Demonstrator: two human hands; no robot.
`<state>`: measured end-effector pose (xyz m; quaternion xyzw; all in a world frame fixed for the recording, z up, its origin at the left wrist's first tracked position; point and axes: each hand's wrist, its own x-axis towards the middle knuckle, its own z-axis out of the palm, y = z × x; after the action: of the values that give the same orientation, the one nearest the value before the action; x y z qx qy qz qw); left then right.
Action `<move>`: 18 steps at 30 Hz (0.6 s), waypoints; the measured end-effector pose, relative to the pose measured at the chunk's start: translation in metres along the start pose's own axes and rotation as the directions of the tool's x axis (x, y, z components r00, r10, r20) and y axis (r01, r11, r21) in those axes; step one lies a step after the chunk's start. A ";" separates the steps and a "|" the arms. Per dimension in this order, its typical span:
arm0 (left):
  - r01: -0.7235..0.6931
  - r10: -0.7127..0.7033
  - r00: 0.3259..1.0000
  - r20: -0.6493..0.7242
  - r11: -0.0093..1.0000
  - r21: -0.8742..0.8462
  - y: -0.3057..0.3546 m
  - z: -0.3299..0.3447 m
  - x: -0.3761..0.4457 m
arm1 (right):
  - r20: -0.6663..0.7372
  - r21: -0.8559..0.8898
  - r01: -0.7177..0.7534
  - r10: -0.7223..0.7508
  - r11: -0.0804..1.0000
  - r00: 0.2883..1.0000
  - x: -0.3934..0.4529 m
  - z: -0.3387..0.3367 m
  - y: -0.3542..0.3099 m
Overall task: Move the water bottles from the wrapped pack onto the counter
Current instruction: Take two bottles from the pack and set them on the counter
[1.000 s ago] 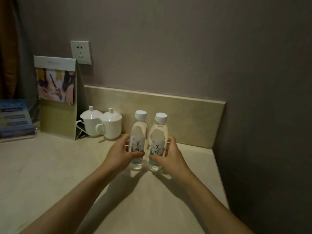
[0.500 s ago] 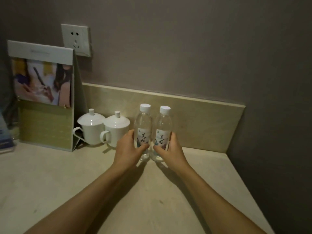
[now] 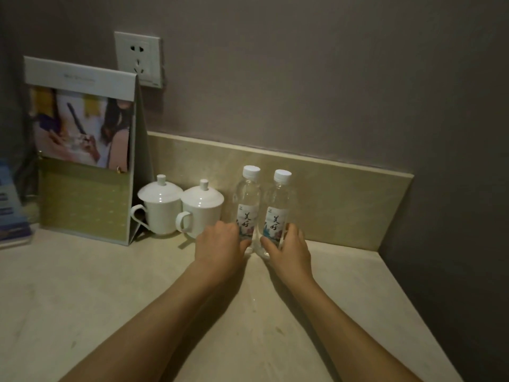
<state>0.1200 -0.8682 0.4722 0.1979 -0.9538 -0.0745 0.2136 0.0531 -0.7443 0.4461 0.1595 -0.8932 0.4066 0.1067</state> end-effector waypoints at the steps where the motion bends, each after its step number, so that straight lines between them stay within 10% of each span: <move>1: 0.005 -0.005 1.000 0.006 1.000 -0.003 -0.001 0.001 0.001 | 0.000 0.001 -0.003 0.003 1.000 1.000 0.001 0.000 -0.002; 18: 0.042 -0.042 0.999 -0.011 0.999 -0.017 -0.004 0.021 0.023 | 0.006 -0.002 -0.060 0.060 0.998 0.998 0.017 0.014 -0.016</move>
<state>0.0935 -0.8795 0.4614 0.2163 -0.9476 -0.0860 0.2190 0.0426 -0.7677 0.4532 0.1339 -0.8982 0.4085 0.0919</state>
